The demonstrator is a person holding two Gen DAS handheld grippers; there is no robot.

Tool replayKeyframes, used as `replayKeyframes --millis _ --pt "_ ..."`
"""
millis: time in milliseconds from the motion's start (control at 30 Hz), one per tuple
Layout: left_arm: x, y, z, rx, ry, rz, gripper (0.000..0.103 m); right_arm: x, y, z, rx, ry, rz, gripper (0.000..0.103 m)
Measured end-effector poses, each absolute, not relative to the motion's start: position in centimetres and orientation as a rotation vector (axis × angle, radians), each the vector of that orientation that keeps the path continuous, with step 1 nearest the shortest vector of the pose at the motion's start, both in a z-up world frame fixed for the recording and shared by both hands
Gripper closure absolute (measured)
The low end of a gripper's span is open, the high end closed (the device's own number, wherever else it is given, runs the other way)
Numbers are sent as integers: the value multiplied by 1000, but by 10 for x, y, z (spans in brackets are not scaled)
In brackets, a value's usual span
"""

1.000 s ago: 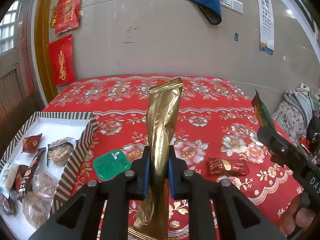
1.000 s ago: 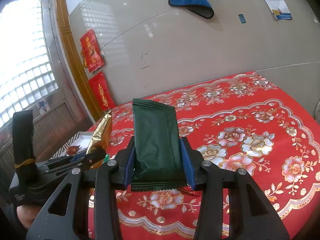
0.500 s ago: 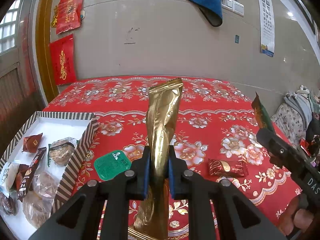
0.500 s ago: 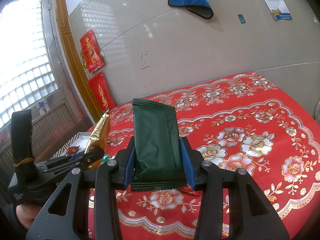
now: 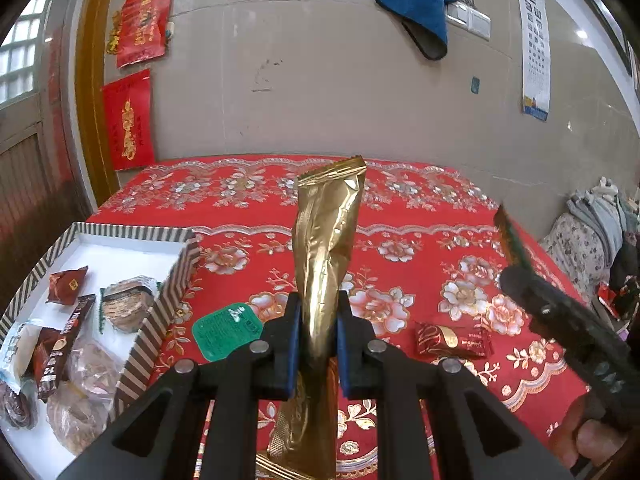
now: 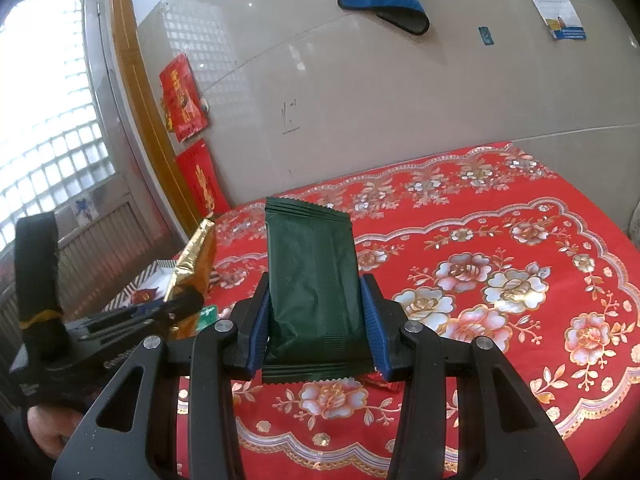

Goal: Organize snacks
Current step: 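Lower the green packet and gold bar into the white box and open both grippers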

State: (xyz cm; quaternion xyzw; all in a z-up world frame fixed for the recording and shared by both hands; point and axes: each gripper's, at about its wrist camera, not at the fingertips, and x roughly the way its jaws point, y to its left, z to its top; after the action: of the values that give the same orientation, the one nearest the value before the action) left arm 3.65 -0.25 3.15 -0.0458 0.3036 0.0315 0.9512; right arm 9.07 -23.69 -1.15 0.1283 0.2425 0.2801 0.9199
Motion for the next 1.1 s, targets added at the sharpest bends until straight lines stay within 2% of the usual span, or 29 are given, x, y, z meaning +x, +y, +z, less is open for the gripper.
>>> replayKeyframes --millis 267,433,600,700,733,767,833,933,1100 --pt "-6 80 66 -207 573 185 86 81 -168 9 250 549 676 62" --pt "-27 152 54 -280 597 346 86 73 -82 21 238 600 872 62" --pt "-29 186 33 -317 646 430 84 61 1 20 139 648 944 62" --pt "-29 188 29 -298 648 487 74 60 31 16 89 663 938 58" --pt "-29 189 27 -301 643 489 62 61 37 14 90 677 930 58" --pt "-30 191 26 -306 637 494 44 64 38 12 101 690 935 58" --pt "-34 191 25 -310 622 521 31 66 33 11 130 695 946 58" --pt "-37 189 30 -317 587 527 31 64 17 12 151 670 950 55" --pt "-42 162 52 -286 523 457 17 65 -29 19 106 645 915 55"
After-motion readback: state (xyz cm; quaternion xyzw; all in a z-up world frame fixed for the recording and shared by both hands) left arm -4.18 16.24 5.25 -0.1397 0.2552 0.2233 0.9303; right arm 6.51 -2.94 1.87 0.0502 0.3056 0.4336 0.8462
